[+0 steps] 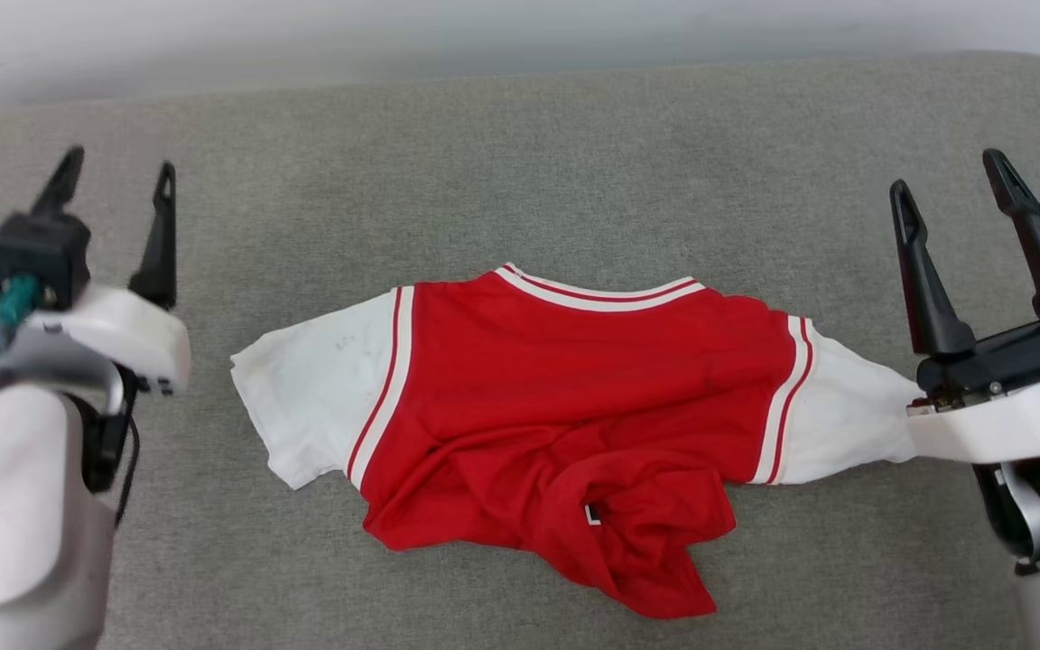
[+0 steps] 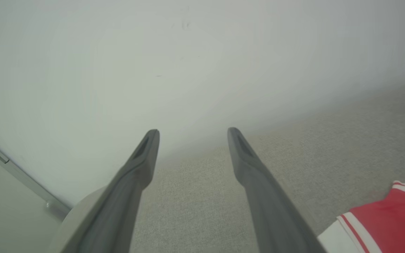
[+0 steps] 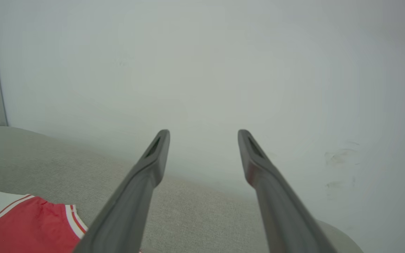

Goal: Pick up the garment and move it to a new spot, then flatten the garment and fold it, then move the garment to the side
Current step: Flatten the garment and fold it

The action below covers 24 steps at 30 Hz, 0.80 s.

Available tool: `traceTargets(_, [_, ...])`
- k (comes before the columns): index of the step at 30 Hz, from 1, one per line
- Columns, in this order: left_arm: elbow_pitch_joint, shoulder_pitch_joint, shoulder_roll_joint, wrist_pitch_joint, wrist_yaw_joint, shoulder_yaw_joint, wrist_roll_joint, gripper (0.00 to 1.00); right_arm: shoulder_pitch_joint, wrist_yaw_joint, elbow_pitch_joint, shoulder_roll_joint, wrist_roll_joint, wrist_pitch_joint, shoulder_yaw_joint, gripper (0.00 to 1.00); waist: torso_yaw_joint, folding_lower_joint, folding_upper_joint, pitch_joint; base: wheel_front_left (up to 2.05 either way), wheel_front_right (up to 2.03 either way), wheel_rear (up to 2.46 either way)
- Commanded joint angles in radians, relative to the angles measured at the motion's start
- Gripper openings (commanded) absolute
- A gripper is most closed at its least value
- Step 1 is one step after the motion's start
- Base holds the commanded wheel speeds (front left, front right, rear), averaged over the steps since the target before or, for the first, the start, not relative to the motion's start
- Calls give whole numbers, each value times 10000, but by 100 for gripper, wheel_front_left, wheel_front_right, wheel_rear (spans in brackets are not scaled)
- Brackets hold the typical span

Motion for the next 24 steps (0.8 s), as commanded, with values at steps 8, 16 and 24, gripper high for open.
traceTargets(8, [446, -1576, 894, 2479, -289, -1290, -716, 100, 942, -12, -758, 748, -336, -88, -435, 100, -142, 0, 0, 320, 0, 0, 0])
traceTargets(16, [-125, -2752, 2790, 6501, -294, -4312, -3787, 100, 1092, -12, -766, 911, -252, -125, -496, 100, -394, 0, 0, 654, 0, 0, 0])
traceTargets(24, [-1102, -3531, 4316, 9937, -297, -6586, -6466, 100, 842, -12, -889, 797, -229, -136, -414, 100, -579, 0, 0, 1077, 0, 0, 0])
